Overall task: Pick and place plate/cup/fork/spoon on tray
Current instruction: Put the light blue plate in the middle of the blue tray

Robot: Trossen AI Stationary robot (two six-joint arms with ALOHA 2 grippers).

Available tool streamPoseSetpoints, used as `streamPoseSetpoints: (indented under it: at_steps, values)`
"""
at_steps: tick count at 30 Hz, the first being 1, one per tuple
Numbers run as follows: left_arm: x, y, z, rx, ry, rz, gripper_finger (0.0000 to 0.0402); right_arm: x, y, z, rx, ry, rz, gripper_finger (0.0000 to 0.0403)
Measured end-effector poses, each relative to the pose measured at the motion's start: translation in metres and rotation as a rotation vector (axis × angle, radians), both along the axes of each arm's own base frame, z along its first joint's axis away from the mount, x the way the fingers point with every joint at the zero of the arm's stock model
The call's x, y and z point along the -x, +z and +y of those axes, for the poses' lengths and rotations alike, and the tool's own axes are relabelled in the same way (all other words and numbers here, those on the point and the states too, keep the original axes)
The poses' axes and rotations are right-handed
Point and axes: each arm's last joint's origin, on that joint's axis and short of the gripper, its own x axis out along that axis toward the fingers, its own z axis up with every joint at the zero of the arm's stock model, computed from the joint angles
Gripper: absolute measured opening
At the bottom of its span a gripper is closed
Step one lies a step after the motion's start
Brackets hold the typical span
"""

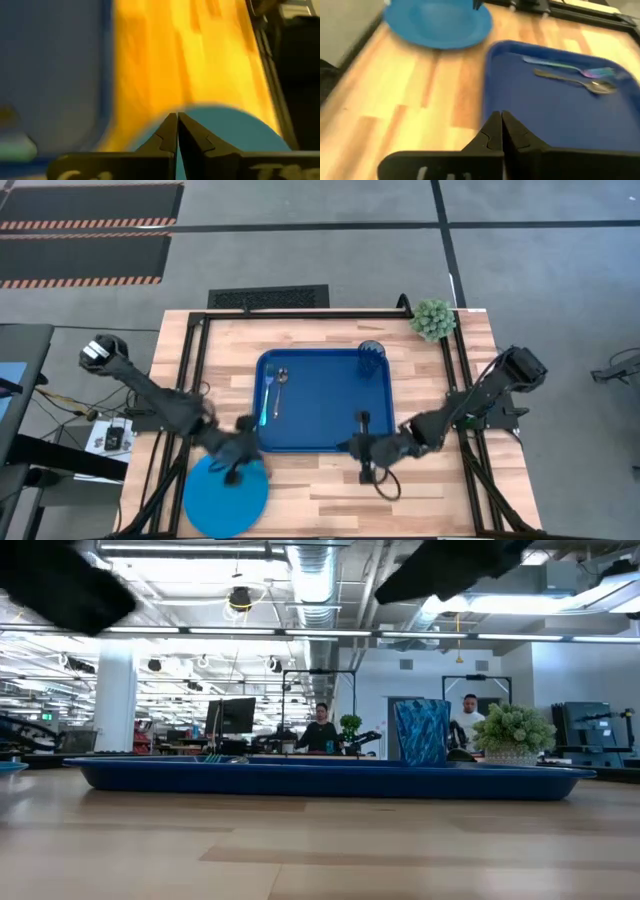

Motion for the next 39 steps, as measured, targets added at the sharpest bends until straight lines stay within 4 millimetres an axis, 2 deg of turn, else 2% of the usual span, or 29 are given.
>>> streamPoseSetpoints:
  at_steps: [3, 7, 10, 13, 16, 20, 24, 31, 35, 39]
  values:
    - [0.021, -0.005, -0.019, 0.07, 0.042, 0.086, 0.0001, 0.001, -0.012, 0.018, -0.012, 0.009, -0.01, 0.0003]
    - [0.043, -0.009, -0.043, 0.096, 0.05, 0.093, 0.0021, 0.003, -0.025, 0.035, -0.012, 0.01, -0.024, 0.0004]
    - [0.053, -0.012, -0.057, 0.045, 0.015, 0.107, 0.0044, 0.003, -0.032, 0.039, -0.013, 0.001, -0.015, 0.0004]
    - [0.055, -0.013, -0.061, 0.005, 0.083, 0.157, 0.0063, 0.0, -0.035, 0.037, -0.022, -0.013, -0.015, 0.0004]
    - [0.054, -0.016, -0.047, -0.098, 0.244, 0.259, 0.0069, -0.002, -0.035, 0.035, -0.027, -0.013, -0.017, 0.0005]
    - [0.052, -0.018, -0.023, -0.219, 0.354, 0.366, 0.0071, -0.004, -0.035, 0.032, -0.036, -0.009, -0.011, 0.0004]
    - [0.042, -0.026, -0.003, -0.234, 0.294, 0.485, 0.0084, -0.005, -0.035, 0.031, -0.043, 0.003, -0.004, 0.0004]
    - [0.031, -0.045, 0.031, -0.142, 0.181, 0.557, 0.0151, -0.004, -0.035, 0.032, -0.046, 0.02, 0.005, 0.0004]
    - [0.029, -0.054, 0.044, -0.074, 0.124, 0.568, 0.0178, -0.004, -0.036, 0.032, -0.043, 0.023, 0.014, 0.0005]
    - [0.03, -0.064, 0.048, -0.006, 0.067, 0.605, 0.0184, -0.004, -0.036, 0.032, -0.041, 0.023, 0.018, 0.0004]
